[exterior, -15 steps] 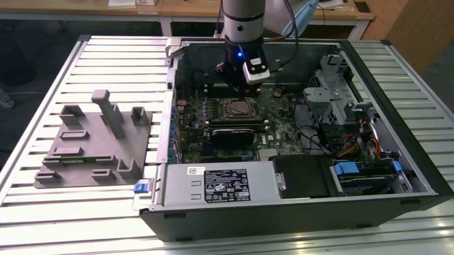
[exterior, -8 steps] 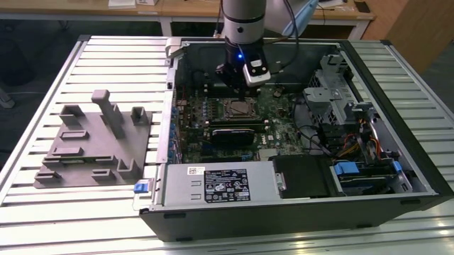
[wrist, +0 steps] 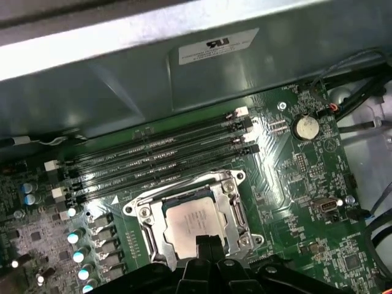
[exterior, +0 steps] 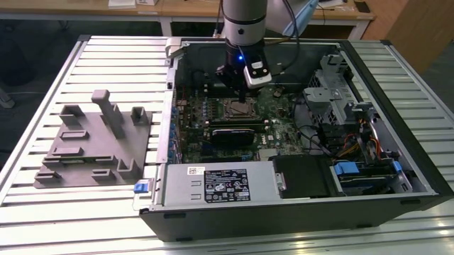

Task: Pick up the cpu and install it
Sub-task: 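Install the first cpu locking lever, then install the second cpu locking lever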

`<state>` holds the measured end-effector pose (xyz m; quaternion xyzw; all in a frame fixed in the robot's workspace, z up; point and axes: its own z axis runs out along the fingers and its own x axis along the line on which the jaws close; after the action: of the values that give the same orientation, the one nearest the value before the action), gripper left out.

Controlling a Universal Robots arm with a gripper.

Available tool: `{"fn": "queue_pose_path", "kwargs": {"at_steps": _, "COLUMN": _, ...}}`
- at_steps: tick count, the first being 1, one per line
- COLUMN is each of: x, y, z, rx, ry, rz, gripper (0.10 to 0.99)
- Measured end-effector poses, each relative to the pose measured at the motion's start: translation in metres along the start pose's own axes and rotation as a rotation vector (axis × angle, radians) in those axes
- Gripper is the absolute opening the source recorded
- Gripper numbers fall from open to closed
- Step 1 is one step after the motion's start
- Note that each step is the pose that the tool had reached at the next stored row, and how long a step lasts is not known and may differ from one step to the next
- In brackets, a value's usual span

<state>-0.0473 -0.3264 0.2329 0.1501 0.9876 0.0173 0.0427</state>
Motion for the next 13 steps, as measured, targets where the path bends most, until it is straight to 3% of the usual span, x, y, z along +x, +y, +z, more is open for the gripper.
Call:
{"fn": "queue_pose_path", "kwargs": {"at_steps": 6, "x": -0.001, "y": 0.0006, "z": -0.0121, "rx": -0.002, "ry": 0.0009, "rz": -0.012, "gripper": 0.106}}
{"fn": "queue_pose_path", "kwargs": {"at_steps": 13, "x": -0.001, "y": 0.0006, "z": -0.0124, "rx": -0.003, "ry": 0.0009, "rz": -0.014, "gripper": 0.106}}
